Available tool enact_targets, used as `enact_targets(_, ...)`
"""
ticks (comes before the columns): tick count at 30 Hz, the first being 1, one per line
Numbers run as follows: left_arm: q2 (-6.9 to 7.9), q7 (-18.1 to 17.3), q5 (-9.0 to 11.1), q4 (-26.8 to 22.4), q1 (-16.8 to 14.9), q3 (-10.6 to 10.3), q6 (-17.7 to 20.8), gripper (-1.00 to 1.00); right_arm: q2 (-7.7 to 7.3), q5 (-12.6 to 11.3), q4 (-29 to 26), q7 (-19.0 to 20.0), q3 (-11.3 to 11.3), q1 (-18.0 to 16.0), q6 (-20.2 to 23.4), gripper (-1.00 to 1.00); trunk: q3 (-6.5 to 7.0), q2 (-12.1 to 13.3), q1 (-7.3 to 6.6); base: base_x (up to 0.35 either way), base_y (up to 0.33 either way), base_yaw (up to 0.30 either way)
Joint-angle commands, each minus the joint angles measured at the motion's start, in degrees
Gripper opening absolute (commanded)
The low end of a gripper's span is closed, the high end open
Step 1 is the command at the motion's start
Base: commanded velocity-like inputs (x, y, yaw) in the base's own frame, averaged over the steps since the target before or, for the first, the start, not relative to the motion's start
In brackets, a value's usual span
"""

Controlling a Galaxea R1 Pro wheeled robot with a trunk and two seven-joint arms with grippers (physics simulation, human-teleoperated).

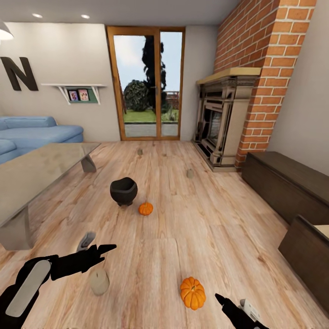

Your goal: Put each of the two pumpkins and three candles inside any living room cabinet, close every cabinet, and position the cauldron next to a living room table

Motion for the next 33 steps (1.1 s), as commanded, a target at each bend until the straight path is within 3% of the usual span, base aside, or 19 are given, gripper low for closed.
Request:
enact_targets(1,0.0,-0.5,-0.4,0.0,0.0,0.1,0.2,1.0,0.02,-0.3,-0.2,0.0,-0.3,-0.4,0.6,1.0,-0.28,0.0,0.01,0.0,0.0,0.0)
enact_targets(10,-0.07,-0.6,0.0,0.0,0.0,0.0,0.2,1.0,0.03,-0.5,-0.4,-0.9,-0.3,-3.6,1.1,1.0,-2.28,-0.2,0.24,0.0,0.0,0.0)
enact_targets(24,-0.05,-0.6,0.0,0.1,0.0,0.0,0.2,1.0,0.03,-0.5,-0.5,-1.7,-0.3,-6.0,7.3,1.0,-5.38,-0.3,0.6,0.0,0.0,0.0)
enact_targets(33,0.1,-0.6,0.0,0.1,0.0,0.0,0.2,1.0,-0.03,-0.4,-0.4,-1.5,-0.3,-7.2,8.0,1.0,-7.37,-0.5,0.84,0.0,0.0,0.0)
